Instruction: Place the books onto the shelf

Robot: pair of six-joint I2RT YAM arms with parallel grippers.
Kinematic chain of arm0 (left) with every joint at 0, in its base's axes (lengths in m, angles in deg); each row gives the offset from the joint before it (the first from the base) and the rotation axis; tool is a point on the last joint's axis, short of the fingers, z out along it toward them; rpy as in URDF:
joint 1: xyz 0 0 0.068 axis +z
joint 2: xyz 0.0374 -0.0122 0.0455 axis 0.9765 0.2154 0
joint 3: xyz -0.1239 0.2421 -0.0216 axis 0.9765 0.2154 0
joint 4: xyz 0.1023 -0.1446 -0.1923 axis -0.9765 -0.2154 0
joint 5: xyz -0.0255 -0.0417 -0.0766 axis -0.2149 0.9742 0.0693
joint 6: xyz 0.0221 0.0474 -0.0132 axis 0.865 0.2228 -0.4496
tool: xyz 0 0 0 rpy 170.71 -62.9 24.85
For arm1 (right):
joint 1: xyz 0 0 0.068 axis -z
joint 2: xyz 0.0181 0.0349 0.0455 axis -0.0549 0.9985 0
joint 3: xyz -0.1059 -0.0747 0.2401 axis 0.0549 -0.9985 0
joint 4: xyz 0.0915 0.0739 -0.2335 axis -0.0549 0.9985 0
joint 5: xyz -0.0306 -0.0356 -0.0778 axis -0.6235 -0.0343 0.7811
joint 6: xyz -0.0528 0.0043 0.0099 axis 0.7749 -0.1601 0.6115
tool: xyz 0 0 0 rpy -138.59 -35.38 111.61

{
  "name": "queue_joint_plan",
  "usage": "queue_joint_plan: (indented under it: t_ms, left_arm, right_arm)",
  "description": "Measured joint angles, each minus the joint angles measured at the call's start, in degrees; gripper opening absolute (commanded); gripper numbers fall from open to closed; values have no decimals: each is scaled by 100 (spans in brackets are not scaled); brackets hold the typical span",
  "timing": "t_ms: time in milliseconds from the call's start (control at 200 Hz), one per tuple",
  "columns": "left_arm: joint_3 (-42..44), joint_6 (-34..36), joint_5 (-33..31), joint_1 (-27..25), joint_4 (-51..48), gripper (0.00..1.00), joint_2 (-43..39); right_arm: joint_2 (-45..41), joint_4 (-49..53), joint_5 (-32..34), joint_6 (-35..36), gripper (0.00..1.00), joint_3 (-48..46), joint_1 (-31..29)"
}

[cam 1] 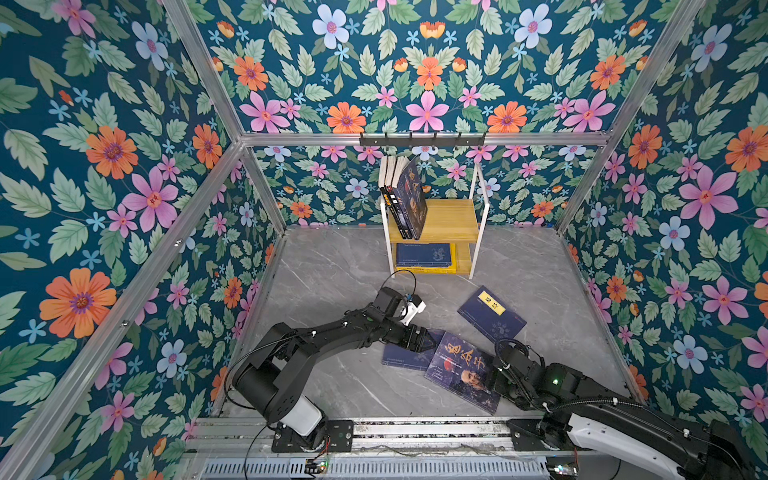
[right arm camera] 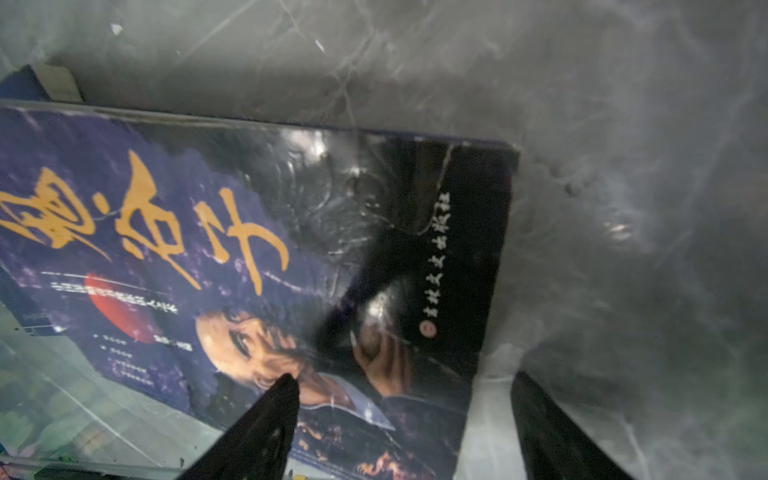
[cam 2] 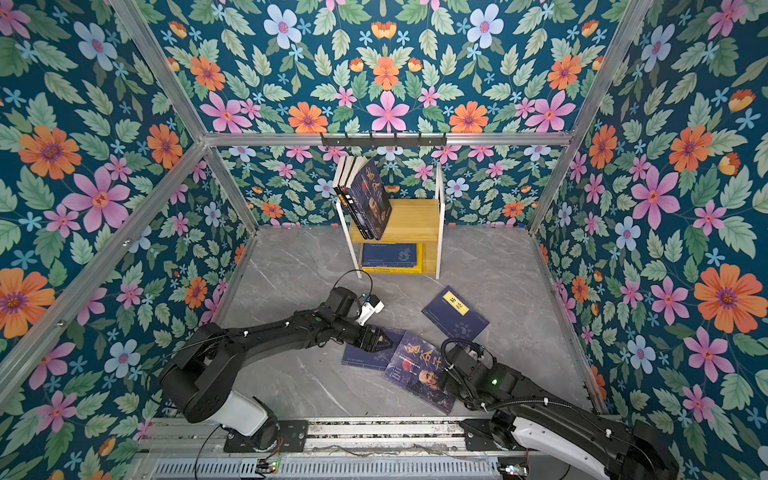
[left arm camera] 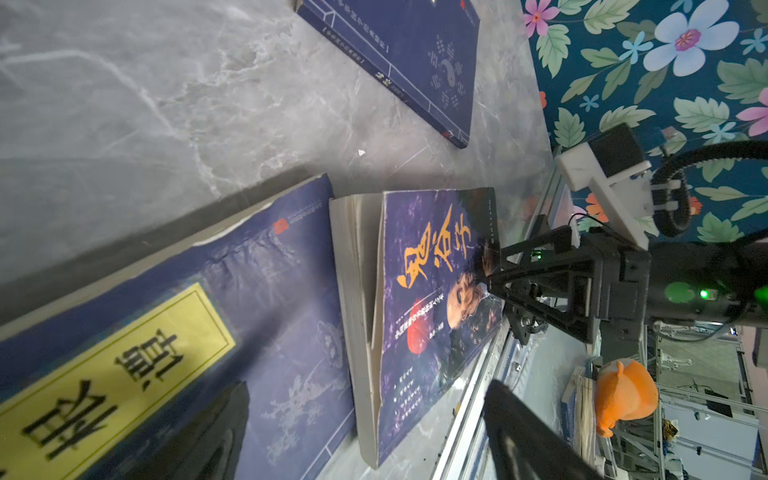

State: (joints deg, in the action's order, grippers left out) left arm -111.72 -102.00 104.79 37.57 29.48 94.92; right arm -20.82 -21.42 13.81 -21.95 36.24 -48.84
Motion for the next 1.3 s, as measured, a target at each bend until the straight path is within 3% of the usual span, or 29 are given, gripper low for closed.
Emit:
queue_joint_plan:
  t_ms: [250,655,895,1070,1195,1300]
  left_arm:
    - [-131,-68,-85,-153,24,85,308]
    - [39,-92,-92,-190,247,68,404]
    - [48,-116,-236,-173,205,55,345]
    - [-63,-92,-271,-125,70,37,208]
    - [-79,-92,-133,-103,131,32,140]
    - [-63,-98,-74,-87,98,19,168]
  right_arm:
    - [227,-855,256,-223,79,-142,-151]
    - [542,-1923,299,-280,79,-271,-188]
    - [970,-2015,374,-229,79,-81,-234]
    - [927,-2245,428,-221,79,-192,-247]
    - [942,-2282,422,-188,79,-157,-247]
    - [1014,-2315,402,-92,79,-114,-249]
